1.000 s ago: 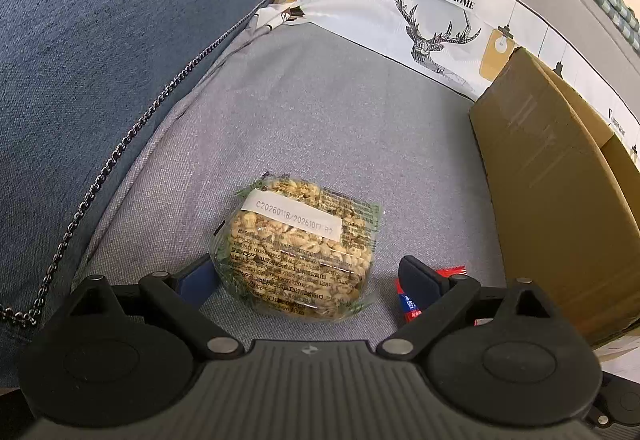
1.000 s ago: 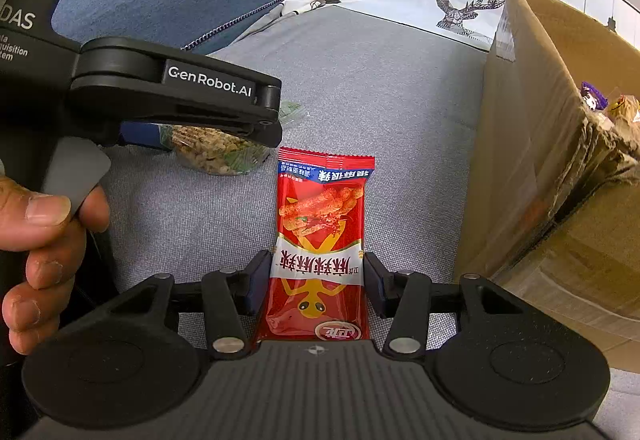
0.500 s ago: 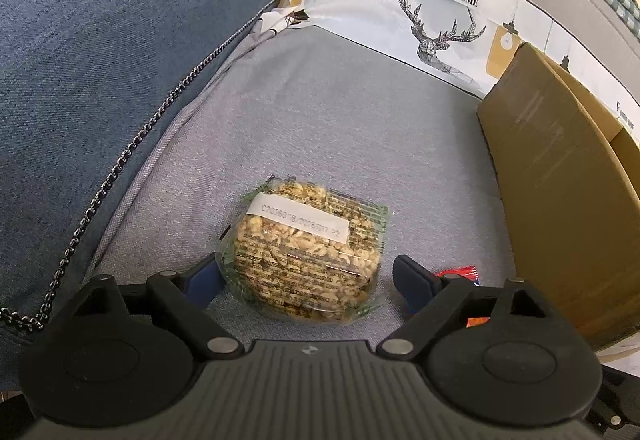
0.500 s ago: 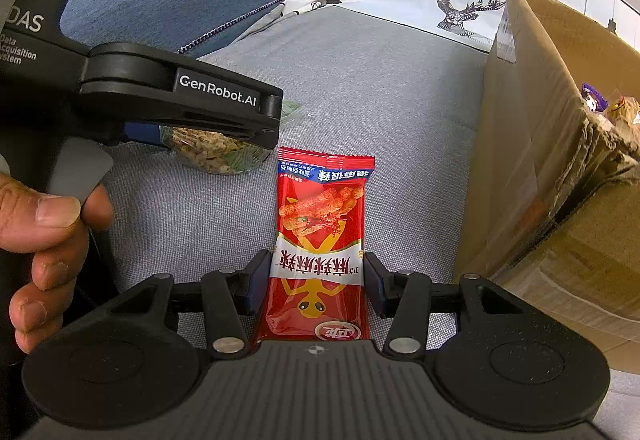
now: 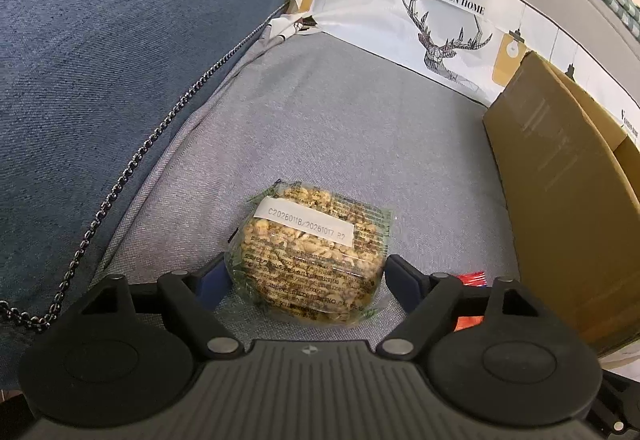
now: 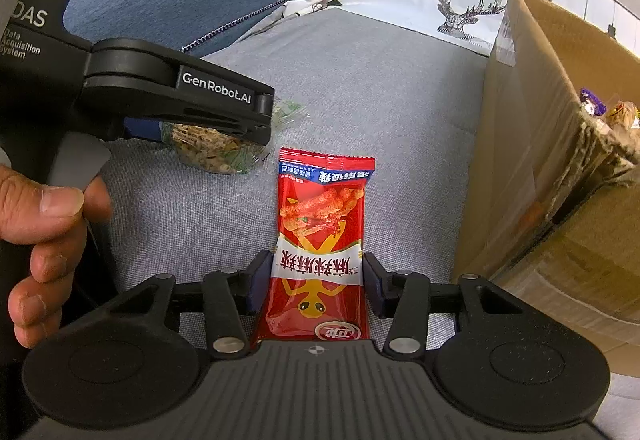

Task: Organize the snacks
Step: 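Grasp the clear peanut bag with the left tool while the right tool grasps the red spicy strip pack, then lift both held snacks and carry them over the cardboard box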

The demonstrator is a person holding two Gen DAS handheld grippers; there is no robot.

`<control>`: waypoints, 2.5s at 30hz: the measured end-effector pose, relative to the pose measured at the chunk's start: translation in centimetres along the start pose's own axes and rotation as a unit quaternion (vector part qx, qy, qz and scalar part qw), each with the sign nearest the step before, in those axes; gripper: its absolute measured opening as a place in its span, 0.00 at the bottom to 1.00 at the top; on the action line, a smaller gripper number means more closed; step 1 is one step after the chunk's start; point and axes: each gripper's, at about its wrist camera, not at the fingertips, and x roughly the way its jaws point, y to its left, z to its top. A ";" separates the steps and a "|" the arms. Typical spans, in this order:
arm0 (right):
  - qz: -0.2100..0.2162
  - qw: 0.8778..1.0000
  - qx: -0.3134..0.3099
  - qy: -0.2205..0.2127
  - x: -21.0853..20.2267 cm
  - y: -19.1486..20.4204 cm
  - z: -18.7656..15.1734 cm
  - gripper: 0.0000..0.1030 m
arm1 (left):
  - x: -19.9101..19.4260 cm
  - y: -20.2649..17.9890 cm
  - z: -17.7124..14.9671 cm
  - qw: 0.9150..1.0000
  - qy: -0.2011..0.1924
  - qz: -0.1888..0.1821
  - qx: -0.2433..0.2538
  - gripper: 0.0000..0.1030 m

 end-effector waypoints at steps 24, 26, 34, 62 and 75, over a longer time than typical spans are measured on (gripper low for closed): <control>-0.005 1.000 0.001 -0.030 -1.8 0.2 0.0 0.46 | 0.4 -0.6 0.1 1.000 -0.004 -0.011 0.006 0.92; -0.008 1.000 0.005 -0.018 -1.3 0.0 0.1 0.46 | 0.9 -1.1 -0.1 1.000 -0.007 0.000 0.023 0.94; -0.015 1.000 0.006 0.005 0.0 0.0 -0.3 0.46 | 1.6 -2.2 -0.6 0.997 -0.025 0.021 0.064 0.86; -0.022 0.975 0.004 -0.221 -10.3 -1.5 1.9 0.46 | -11.5 -1.3 2.0 0.985 -0.162 -0.051 0.001 0.82; -0.052 0.944 0.138 -0.297 -12.4 -10.8 2.7 0.46 | -13.0 -12.8 5.0 0.967 -0.209 -0.114 0.085 0.82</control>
